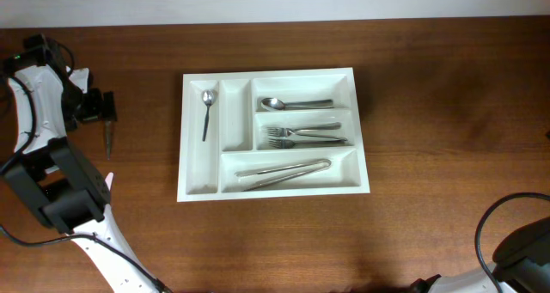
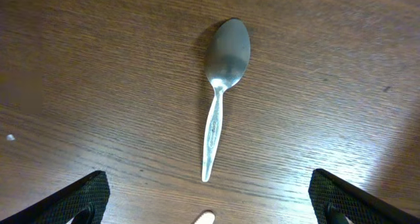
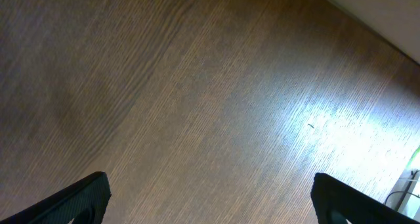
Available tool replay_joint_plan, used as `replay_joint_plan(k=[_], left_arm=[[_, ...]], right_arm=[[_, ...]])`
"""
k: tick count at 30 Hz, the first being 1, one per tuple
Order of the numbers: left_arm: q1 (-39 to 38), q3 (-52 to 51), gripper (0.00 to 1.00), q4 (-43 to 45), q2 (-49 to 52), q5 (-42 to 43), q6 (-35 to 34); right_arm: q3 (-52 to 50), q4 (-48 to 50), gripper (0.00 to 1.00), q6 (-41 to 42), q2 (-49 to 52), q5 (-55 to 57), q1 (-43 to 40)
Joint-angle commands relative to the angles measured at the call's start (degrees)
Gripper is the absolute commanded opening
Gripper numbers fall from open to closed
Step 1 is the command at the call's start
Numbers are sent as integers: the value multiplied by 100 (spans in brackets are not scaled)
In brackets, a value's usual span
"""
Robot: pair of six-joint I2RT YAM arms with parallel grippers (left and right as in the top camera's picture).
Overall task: Pack container
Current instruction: 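Move the left gripper back over the second silver spoon at left, then lower the left gripper and grasp the second spoon's handle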
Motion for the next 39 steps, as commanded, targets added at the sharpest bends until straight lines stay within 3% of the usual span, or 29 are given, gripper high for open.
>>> replay_joint_plan(k=[1,13,39], left_arm=[[9,-70,99,-13,236,-166,68],[11,-74,100,76,350,-533,68],[-94,-74,99,293,723,-317,284]], right_arm=[[-48,11,99,20,4,28,-15],[-48,11,99,20,4,28,-15],[-48,13,99,20,4,28,-15]])
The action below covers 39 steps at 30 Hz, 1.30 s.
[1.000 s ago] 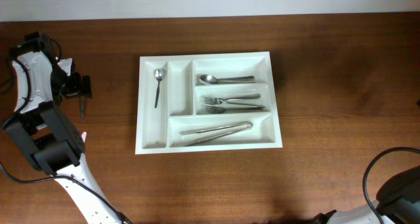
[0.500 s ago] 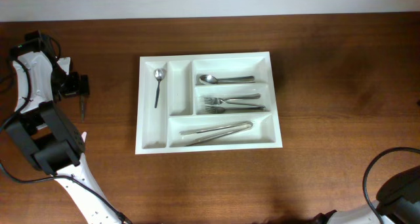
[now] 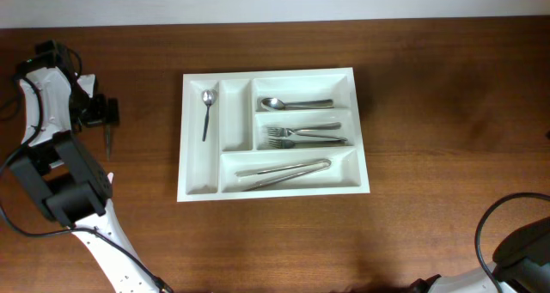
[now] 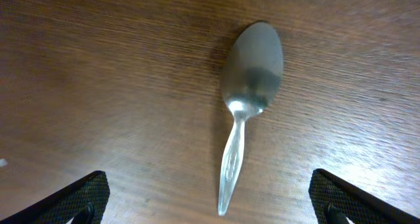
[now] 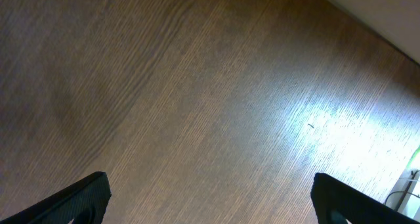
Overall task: Pack container
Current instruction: 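Lower the left gripper and grasp the second spoon's handle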
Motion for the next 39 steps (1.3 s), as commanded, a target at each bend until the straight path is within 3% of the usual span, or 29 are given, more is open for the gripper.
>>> replay_joint_plan(k=[1,11,15,39], left_arm=[[-50,-28,99,-4,328,63,133],[-70,-28,100,61,389,63,133],[-70,-28,89,66,407,63,133],[-74,-28,89,98,579,389,125]], right_arm=[[-48,11,99,20,4,28,-15],[-48,13,99,20,4,28,-15],[-48,11,99,20,7,28,-15],[-48,11,99,20,4,28,-15]])
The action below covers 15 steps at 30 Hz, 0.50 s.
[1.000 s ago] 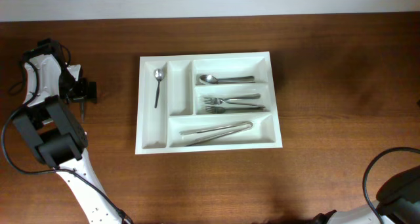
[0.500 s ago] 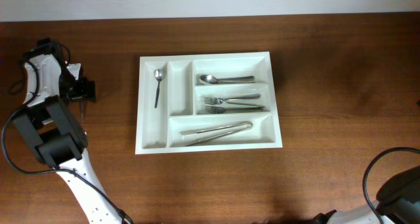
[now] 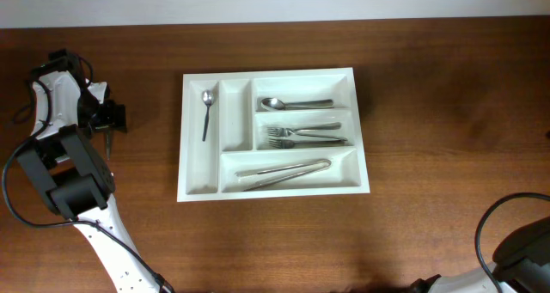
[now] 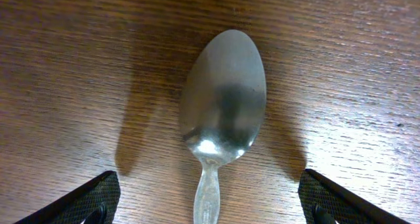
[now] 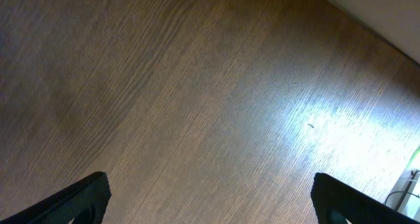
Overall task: Pack container
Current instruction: 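Lower the left gripper and grasp the second spoon's handle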
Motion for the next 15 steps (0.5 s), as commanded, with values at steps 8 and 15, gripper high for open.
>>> replay_joint_plan(k=[8,15], left_arm=[[-20,-17,89,-37,212,120,48],[-17,-17,52,-24,212,122,46]], right_arm=[[-48,13,99,20,4,28,-15],[-48,11,99,20,4,28,-15]])
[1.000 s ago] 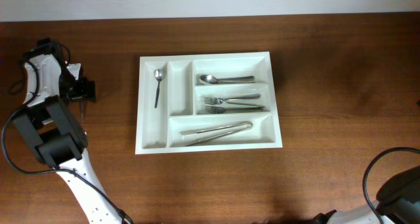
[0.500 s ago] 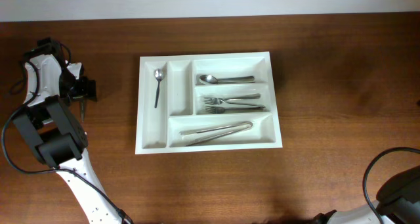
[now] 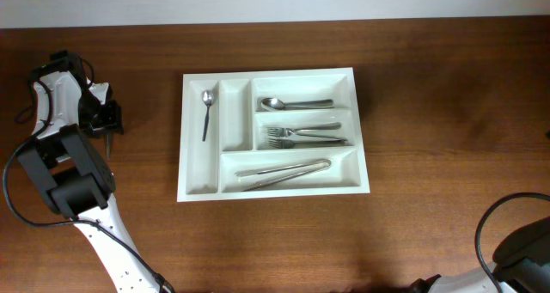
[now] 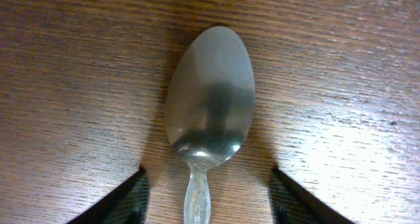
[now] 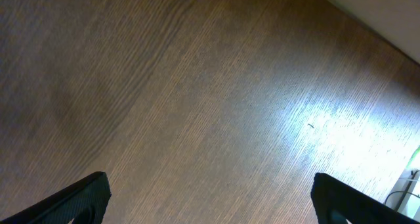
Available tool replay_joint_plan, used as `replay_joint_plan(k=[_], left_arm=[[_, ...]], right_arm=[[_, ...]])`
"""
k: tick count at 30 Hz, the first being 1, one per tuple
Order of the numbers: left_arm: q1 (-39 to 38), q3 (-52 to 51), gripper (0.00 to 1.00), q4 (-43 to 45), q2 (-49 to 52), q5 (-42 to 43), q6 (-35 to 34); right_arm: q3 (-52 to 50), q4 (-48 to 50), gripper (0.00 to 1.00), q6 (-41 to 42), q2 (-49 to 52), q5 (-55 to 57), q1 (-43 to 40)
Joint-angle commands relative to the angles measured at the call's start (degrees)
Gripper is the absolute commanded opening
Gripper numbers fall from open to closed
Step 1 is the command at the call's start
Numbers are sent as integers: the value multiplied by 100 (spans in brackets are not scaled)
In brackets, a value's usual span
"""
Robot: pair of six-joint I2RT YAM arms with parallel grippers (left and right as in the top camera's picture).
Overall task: Pack container
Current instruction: 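Lower the left gripper and grasp the second spoon's handle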
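A metal spoon (image 4: pixel 209 112) lies on the wooden table, bowl away from the camera, its handle running down between my left gripper's fingers (image 4: pixel 125 201). The left gripper (image 4: pixel 207 207) sits low over the handle, jaws open with a gap on each side of it. In the overhead view this gripper (image 3: pixel 107 125) is left of the white cutlery tray (image 3: pixel 273 72), and it hides most of the spoon there. My right gripper (image 5: pixel 210 207) is open over bare wood, holding nothing.
The tray holds a teaspoon (image 3: pixel 206 112) in its left slot, a spoon (image 3: pixel 296 104), forks (image 3: pixel 305 136) and tongs (image 3: pixel 284 173). The slot next to the teaspoon has nothing in it. The right arm's base (image 3: pixel 520 254) shows at the bottom right corner.
The left gripper's fingers stand closer together on either side of the spoon handle than before. The spoon has not moved. The right arm is unchanged.
The left gripper was first open well above the spoon, with the whole spoon in its view. At each later moment it was lower, the bowl filling more of the view. Now its jaws are narrower around the handle. The right gripper stayed still throughout.
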Motion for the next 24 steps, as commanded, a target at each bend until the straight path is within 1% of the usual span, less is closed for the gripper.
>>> replay_joint_plan(k=[1,5,9,11,24], left_arm=[[-7,-15,47,4,173,33,31],[-9,-15,23,2,173,33,31],[-13,-7,8,0,170,35,-48],[-13,7,3,-9,170,35,-144],[-15,804,2,-656,170,439,-179]], right_arm=[[-48,13,99,17,4,28,-15],[-48,13,99,17,4,28,-15],[-48,11,99,17,7,28,-15],[-48,11,99,17,4,28,-15],[-48,11,99,17,4,28,-15]])
